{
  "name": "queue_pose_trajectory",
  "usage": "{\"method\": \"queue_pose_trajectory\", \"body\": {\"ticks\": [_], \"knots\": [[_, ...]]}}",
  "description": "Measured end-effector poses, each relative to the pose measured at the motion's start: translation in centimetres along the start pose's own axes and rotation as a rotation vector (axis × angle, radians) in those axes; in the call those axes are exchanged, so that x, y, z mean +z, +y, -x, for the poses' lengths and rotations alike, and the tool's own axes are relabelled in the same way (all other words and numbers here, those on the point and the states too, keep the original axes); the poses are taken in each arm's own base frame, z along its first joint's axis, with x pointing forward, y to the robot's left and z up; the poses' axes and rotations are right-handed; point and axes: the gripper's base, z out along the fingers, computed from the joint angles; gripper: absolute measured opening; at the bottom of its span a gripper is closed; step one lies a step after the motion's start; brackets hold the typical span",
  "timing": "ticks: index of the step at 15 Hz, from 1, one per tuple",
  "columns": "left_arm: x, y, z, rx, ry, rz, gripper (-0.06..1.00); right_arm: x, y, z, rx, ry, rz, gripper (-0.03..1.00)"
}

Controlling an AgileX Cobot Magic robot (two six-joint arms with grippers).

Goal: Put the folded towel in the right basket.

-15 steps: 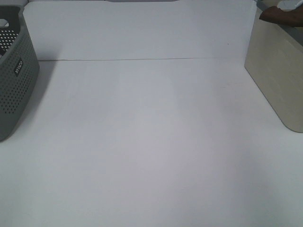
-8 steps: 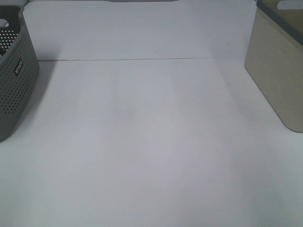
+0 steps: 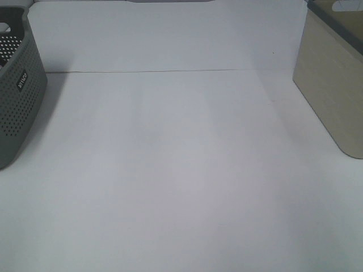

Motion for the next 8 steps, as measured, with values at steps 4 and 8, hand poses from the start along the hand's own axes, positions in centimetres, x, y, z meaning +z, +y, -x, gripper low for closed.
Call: {"method": "queue_pose_trajectory", "body": {"ticks": [4, 8], "knots": [[0.0, 0.0, 0.0, 0.000, 0.000, 0.000, 0.88, -4.6, 1.7, 0.8, 0.030, -0.115, 0.098, 0.79], [0.0, 0.0, 0.0, 0.000, 0.000, 0.000, 0.88, -8.2, 5.9, 1.4, -0.004, -0.180, 0.133, 0.79]]}}
